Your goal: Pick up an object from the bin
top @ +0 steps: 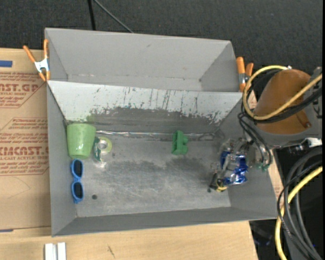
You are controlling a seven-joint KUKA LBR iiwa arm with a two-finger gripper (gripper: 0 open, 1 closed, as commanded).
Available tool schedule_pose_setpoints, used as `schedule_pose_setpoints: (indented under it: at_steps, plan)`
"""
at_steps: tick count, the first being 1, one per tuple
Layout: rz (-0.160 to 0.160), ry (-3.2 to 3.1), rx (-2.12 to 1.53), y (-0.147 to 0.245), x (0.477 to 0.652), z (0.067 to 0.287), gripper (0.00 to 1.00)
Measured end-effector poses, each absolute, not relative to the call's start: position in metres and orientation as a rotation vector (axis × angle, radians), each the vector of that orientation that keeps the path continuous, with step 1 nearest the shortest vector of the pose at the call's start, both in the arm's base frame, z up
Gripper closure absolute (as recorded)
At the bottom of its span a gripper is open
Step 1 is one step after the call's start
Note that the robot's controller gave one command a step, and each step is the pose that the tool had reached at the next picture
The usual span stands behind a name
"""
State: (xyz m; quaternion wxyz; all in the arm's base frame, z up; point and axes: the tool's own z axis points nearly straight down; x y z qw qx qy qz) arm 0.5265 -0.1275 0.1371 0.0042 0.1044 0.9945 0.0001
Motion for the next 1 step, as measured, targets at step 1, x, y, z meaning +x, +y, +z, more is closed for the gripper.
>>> schedule_pose_setpoints:
  at_steps: [1]
  plan:
    - [-0.002, 3.111, 0.336, -0.1364, 0.5391, 0.2789, 1.0]
